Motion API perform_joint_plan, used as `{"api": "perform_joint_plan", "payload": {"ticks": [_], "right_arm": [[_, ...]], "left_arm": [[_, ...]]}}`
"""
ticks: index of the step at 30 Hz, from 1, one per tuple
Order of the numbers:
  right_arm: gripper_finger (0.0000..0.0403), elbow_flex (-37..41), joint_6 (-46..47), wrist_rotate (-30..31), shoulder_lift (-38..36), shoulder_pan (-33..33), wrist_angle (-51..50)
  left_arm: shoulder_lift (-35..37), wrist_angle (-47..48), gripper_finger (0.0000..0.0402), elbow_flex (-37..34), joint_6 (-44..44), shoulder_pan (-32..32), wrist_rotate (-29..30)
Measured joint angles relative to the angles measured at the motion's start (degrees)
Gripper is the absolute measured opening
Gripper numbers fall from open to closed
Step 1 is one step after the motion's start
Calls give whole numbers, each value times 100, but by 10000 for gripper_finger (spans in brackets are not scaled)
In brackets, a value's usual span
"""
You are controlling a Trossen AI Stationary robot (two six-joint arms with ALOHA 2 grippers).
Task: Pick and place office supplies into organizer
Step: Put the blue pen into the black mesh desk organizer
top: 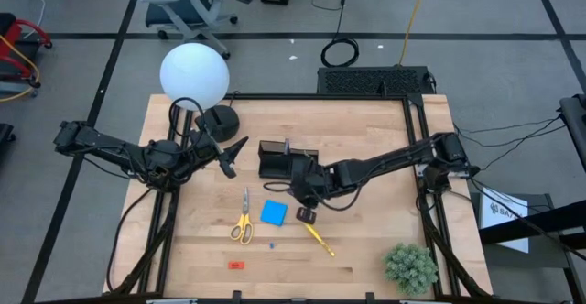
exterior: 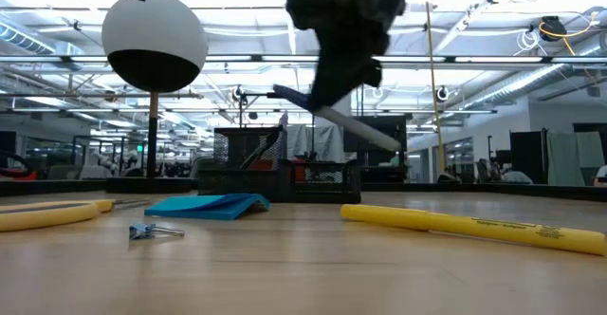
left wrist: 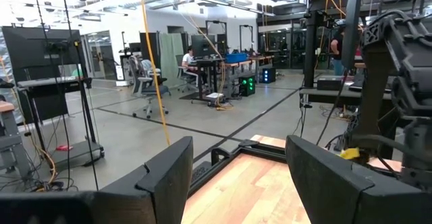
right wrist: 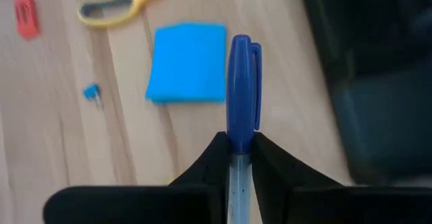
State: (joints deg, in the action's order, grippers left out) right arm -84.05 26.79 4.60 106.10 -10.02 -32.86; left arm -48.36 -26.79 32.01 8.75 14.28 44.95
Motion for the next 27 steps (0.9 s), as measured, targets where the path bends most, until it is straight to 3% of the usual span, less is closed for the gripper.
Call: {"api": "perform_joint_plan", "payload": {"ticks": [19,27], "right_arm": [[34,-2,-1616,-21,0,1089,633],[36,-4,-1985,-411,0,1384,1018]], "left_arm": [[7,125,244,0,-27,-44,-162],[4,4,244,0,-948,-44,-162]]}}
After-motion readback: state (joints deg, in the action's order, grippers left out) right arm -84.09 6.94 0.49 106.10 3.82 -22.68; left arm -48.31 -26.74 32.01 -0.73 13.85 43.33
